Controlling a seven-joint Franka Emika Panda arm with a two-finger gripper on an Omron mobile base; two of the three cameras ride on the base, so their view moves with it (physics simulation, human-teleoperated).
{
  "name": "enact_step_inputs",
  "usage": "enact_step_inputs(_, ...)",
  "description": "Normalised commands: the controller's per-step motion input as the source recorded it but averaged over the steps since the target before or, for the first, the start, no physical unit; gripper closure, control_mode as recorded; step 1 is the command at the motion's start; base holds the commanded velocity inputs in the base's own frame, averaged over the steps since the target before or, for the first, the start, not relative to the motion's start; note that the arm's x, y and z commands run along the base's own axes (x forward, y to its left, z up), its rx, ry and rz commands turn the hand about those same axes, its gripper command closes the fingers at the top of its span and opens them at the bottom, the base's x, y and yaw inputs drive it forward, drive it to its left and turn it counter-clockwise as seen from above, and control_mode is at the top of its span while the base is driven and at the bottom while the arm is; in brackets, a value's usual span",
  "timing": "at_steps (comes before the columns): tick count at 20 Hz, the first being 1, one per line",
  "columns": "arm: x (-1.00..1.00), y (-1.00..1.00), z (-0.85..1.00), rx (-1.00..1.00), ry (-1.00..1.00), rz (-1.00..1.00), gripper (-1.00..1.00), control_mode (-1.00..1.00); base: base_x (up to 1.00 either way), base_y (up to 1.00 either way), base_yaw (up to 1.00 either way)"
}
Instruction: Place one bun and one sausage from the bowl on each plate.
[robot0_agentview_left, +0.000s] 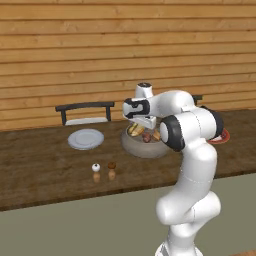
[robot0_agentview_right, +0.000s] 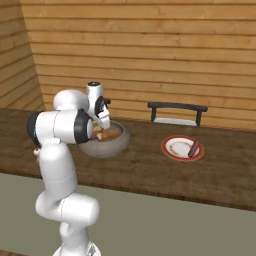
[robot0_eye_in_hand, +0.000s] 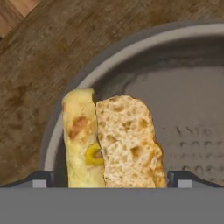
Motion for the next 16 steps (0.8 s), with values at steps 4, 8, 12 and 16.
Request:
enact_step_inputs(4, 0.31, -0.04, -0.33, -0.07, 0.00, 0.00, -1.00, -1.00, 0.00, 0.00, 0.00)
enact_step_inputs(8, -0.10, 0.18, -0.13, -0.06, -0.01, 0.00, 1.00, -1.00, 0.00, 0.00, 0.00)
enact_step_inputs(12, -0.29, -0.11, 0.21, 0.00, -0.10, 0.00, 1.00, -1.00, 0.00, 0.00, 0.00)
enact_step_inputs(16, -0.25, -0.47, 0.60, 0.00, -0.16, -0.02, 1.00, -1.00, 0.00, 0.00, 0.00)
